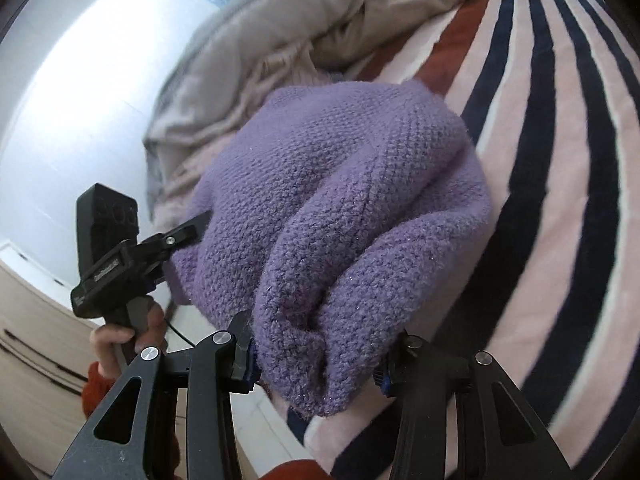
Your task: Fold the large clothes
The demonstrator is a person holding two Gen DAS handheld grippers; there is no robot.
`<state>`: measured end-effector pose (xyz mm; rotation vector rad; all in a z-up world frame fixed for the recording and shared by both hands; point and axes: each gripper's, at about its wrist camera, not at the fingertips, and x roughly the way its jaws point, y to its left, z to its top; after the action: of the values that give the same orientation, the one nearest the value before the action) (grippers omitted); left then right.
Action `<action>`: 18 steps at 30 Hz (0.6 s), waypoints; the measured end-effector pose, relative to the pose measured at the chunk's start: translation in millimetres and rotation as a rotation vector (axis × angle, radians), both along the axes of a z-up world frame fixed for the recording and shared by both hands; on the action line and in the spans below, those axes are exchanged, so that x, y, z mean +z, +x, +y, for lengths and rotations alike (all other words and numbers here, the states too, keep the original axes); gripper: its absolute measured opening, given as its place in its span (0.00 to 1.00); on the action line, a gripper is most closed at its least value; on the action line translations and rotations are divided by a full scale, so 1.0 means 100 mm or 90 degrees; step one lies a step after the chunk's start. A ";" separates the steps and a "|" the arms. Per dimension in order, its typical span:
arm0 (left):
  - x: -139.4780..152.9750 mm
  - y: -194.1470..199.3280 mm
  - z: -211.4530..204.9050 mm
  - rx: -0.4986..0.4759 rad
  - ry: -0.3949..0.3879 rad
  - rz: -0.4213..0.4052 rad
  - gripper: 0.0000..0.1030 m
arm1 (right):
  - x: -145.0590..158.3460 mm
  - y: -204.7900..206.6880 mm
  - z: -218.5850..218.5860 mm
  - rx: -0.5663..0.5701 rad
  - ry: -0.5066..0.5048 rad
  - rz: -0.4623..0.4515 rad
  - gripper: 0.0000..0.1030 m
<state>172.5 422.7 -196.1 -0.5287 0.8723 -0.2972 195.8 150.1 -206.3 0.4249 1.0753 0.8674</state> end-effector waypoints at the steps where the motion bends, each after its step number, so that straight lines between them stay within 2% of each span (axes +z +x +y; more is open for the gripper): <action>1: 0.00 -0.01 0.02 0.001 -0.001 0.000 0.72 | 0.00 0.01 0.01 0.002 -0.001 -0.004 0.36; 4: 0.03 -0.06 -0.04 0.014 0.013 0.004 0.78 | 0.03 0.04 -0.01 0.012 -0.005 0.001 0.37; 7: 0.14 -0.14 -0.08 0.028 0.057 0.007 0.81 | 0.01 0.12 -0.05 0.020 0.006 0.025 0.42; 11: 0.30 -0.22 -0.16 0.068 0.094 0.045 0.83 | 0.00 0.07 -0.12 0.019 0.005 0.039 0.51; 15: 0.52 -0.38 -0.32 0.074 0.160 0.033 0.83 | 0.09 0.00 -0.24 0.012 -0.012 0.025 0.57; 18: 0.66 -0.45 -0.51 0.068 0.177 0.026 0.84 | 0.18 -0.07 -0.33 0.010 -0.028 -0.001 0.60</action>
<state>127.6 371.5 -130.4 -0.3221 0.9051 -0.0661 188.6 117.4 -188.3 0.3789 1.0955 0.8567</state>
